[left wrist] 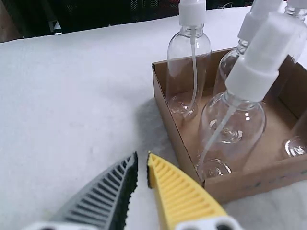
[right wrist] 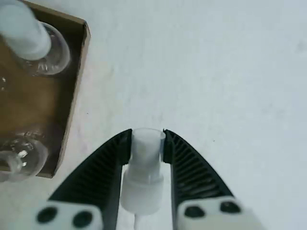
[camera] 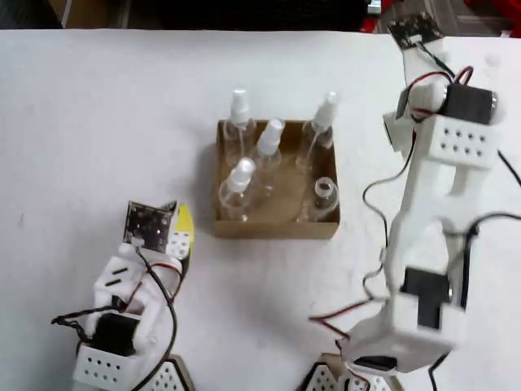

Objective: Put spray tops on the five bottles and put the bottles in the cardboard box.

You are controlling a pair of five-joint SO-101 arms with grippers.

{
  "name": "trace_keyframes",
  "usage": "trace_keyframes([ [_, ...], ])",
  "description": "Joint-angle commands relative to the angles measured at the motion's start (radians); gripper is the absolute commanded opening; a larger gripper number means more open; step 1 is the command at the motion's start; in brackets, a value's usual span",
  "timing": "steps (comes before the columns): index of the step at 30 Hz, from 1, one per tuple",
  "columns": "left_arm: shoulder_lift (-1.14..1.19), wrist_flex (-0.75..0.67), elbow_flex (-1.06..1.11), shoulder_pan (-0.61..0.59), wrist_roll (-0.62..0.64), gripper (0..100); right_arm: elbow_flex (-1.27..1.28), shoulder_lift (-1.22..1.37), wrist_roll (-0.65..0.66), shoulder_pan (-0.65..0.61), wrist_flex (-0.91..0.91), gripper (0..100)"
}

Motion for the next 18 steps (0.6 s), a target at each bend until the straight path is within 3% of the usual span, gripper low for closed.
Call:
trace_keyframes([
  [1, -0.008, 0.008, -0.002, 0.005, -0.014, 4, -0.035, -0.217, -0.071, -0.016, 0.025, 1.5],
  [7, -0.008, 0.009, -0.002, 0.005, -0.014, 4, -0.035, -0.349, -0.259, -0.016, 0.025, 1.5],
  [18, -0.008, 0.011, -0.002, 0.005, -0.014, 4, -0.034, -0.447, -0.422, -0.018, -0.008, 1.5],
])
